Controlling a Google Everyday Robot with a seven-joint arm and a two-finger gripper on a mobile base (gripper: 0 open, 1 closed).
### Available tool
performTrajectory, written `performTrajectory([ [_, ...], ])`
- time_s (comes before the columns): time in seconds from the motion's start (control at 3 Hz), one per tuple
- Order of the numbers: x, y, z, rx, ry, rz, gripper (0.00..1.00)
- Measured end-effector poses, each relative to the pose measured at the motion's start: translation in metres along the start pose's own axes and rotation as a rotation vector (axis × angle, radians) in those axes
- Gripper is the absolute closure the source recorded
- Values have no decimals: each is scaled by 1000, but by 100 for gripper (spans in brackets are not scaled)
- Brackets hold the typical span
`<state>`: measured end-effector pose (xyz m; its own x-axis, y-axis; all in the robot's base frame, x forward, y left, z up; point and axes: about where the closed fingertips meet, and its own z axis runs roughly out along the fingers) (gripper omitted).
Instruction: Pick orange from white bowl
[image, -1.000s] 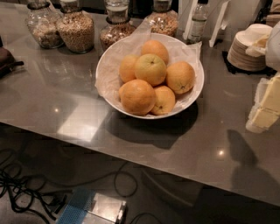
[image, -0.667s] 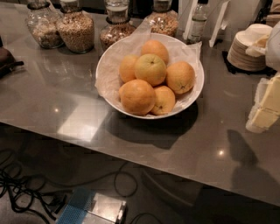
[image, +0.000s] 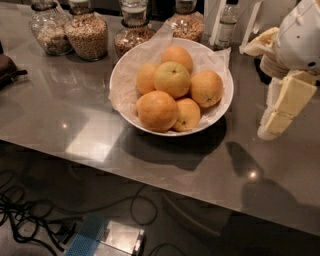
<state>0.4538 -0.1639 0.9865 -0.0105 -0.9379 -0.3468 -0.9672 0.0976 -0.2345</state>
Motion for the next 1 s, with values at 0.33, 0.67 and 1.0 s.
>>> performTrajectory([
  [0.33, -53, -1, -5, -14, -162, -157, 0],
  [0.67, -96, -1, -15, -17, -298, -270, 0],
  [1.0, -132, -1, -28, -8, -398, -346, 0],
])
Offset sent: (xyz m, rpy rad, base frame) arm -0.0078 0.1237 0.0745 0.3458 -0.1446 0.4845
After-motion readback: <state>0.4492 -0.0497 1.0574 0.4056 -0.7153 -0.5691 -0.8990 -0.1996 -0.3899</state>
